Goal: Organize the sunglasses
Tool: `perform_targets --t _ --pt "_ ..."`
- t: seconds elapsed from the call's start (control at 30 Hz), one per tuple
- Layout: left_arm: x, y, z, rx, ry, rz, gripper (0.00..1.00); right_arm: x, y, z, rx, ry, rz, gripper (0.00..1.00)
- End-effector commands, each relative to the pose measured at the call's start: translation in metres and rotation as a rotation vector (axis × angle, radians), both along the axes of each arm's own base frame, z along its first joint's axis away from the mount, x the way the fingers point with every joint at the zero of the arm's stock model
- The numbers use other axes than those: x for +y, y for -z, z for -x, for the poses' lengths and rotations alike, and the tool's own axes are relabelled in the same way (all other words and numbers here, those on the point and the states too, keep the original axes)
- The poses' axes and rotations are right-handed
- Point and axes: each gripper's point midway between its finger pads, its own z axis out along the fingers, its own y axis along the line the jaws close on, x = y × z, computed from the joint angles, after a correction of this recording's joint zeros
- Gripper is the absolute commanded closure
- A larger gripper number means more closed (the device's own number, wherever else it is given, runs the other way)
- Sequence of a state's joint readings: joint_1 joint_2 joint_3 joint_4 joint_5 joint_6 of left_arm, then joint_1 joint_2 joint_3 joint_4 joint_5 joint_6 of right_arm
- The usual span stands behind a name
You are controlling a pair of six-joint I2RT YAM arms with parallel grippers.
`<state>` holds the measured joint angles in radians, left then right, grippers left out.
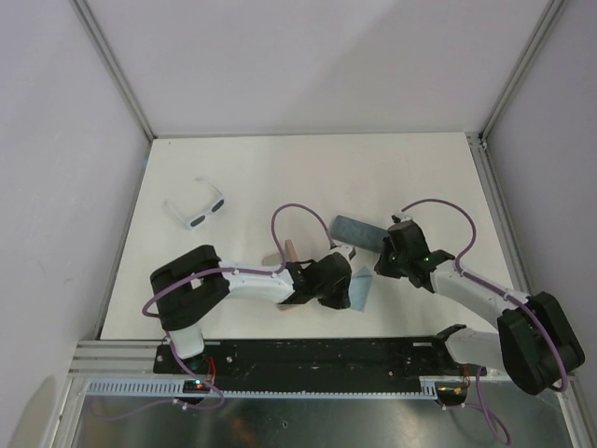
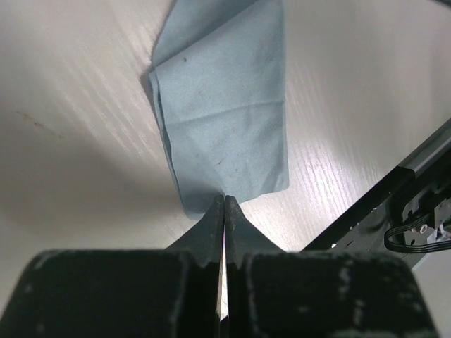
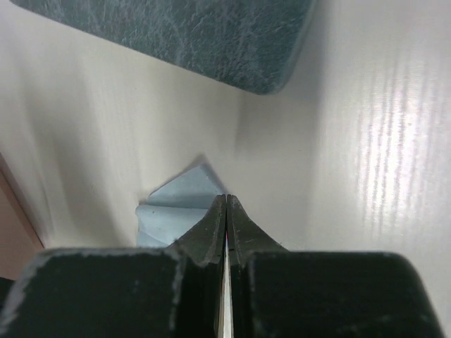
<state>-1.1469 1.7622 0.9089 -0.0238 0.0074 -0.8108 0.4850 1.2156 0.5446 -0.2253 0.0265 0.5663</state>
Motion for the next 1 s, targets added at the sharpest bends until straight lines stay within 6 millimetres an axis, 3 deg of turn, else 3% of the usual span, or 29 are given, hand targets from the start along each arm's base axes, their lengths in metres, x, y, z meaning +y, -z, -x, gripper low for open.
perform_targets --t 0.0,0.13,0.3,0.43,0.63,0.97 --pt "0.005 0.018 0.02 0.02 0.079 -0.067 1.0 -0.014 -0.008 -0.003 -0.032 0.05 0.024 1.0" --pt "0.003 0.016 0.026 0.03 0.089 -0.057 1.0 0.003 -0.017 -0.004 -0.056 -0.036 -0.048 0.95" --pt "0.008 0.019 0.034 0.044 0.087 -0.063 1.0 0.033 -0.025 -0.005 -0.074 -0.153 -0.168 1.0" --pt "0.01 0.022 0.035 0.048 0.081 -0.072 1.0 0.048 -0.019 -0.003 -0.04 -0.203 -0.224 1.0" --pt "0.004 0.02 0.034 0.048 0.083 -0.065 1.0 0.047 0.003 -0.001 0.023 -0.191 -0.203 1.0" --pt "-0.002 0.017 0.033 0.037 0.11 -0.057 1.0 0.017 0.038 -0.007 0.071 -0.082 -0.042 1.0"
